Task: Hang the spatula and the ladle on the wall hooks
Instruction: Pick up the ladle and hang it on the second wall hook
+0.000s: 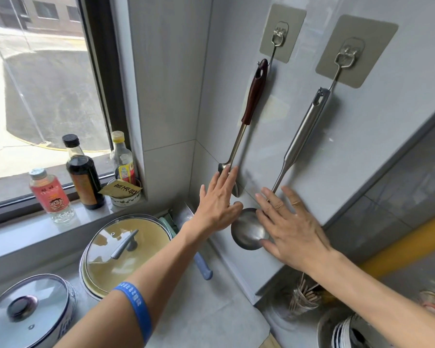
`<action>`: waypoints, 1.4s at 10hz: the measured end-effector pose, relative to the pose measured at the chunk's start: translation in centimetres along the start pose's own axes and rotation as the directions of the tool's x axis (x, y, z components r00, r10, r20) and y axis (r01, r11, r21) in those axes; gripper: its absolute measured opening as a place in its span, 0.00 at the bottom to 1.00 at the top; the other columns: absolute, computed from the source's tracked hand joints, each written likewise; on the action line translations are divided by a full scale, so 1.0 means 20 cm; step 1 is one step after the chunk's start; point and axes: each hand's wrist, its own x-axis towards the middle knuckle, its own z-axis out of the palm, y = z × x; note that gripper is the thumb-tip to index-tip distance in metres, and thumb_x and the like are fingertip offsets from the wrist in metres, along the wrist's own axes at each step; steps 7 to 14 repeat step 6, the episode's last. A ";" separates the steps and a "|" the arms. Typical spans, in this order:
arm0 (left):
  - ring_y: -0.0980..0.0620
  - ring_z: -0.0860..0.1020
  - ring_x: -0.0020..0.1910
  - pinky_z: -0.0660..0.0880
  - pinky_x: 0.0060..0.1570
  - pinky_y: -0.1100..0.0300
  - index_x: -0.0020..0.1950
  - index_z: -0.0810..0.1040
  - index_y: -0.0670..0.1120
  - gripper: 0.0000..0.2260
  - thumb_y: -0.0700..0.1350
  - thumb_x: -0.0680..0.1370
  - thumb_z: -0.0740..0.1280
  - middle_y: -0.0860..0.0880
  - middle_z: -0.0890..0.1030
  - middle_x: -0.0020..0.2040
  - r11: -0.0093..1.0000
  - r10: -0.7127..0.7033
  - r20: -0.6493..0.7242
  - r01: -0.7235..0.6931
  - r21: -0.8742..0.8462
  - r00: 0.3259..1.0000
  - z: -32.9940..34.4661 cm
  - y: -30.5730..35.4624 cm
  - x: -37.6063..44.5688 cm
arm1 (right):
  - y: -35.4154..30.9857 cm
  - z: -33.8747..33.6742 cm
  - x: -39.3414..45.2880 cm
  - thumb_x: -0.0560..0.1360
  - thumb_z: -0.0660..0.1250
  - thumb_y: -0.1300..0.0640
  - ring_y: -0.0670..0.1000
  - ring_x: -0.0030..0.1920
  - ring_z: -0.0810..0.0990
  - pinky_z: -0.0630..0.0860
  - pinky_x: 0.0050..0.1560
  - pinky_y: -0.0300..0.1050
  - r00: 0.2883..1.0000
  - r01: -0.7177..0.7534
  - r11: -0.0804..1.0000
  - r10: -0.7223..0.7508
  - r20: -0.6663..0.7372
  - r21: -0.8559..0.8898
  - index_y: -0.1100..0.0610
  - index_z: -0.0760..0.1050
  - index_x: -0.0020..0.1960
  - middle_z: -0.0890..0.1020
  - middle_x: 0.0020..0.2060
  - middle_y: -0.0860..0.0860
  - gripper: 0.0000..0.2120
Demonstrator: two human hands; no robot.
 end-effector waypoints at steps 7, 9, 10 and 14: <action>0.46 0.48 0.78 0.51 0.71 0.31 0.78 0.47 0.55 0.38 0.45 0.73 0.64 0.50 0.51 0.80 0.998 0.014 -0.061 -0.010 0.067 0.998 0.00 -0.01 0.02 | -0.01 -0.02 0.02 0.75 0.58 0.40 0.62 0.77 0.53 0.32 0.72 0.67 1.000 0.012 0.999 -0.012 0.008 -0.041 0.60 0.70 0.68 0.65 0.74 0.62 0.30; 0.46 0.48 0.78 0.51 0.71 0.31 0.78 0.47 0.55 0.38 0.45 0.73 0.64 0.50 0.51 0.80 0.998 0.014 -0.061 -0.010 0.067 0.998 0.00 -0.01 0.02 | -0.01 -0.02 0.02 0.75 0.58 0.40 0.62 0.77 0.53 0.32 0.72 0.67 1.000 0.012 0.999 -0.012 0.008 -0.041 0.60 0.70 0.68 0.65 0.74 0.62 0.30; 0.46 0.48 0.78 0.51 0.71 0.31 0.78 0.47 0.55 0.38 0.45 0.73 0.64 0.50 0.51 0.80 0.998 0.014 -0.061 -0.010 0.067 0.998 0.00 -0.01 0.02 | -0.01 -0.02 0.02 0.75 0.58 0.40 0.62 0.77 0.53 0.32 0.72 0.67 1.000 0.012 0.999 -0.012 0.008 -0.041 0.60 0.70 0.68 0.65 0.74 0.62 0.30; 0.46 0.48 0.78 0.51 0.71 0.31 0.78 0.47 0.55 0.38 0.45 0.73 0.64 0.50 0.51 0.80 0.998 0.014 -0.061 -0.010 0.067 0.998 0.00 -0.01 0.02 | -0.01 -0.02 0.02 0.75 0.58 0.40 0.62 0.77 0.53 0.32 0.72 0.67 1.000 0.012 0.999 -0.012 0.008 -0.041 0.60 0.70 0.68 0.65 0.74 0.62 0.30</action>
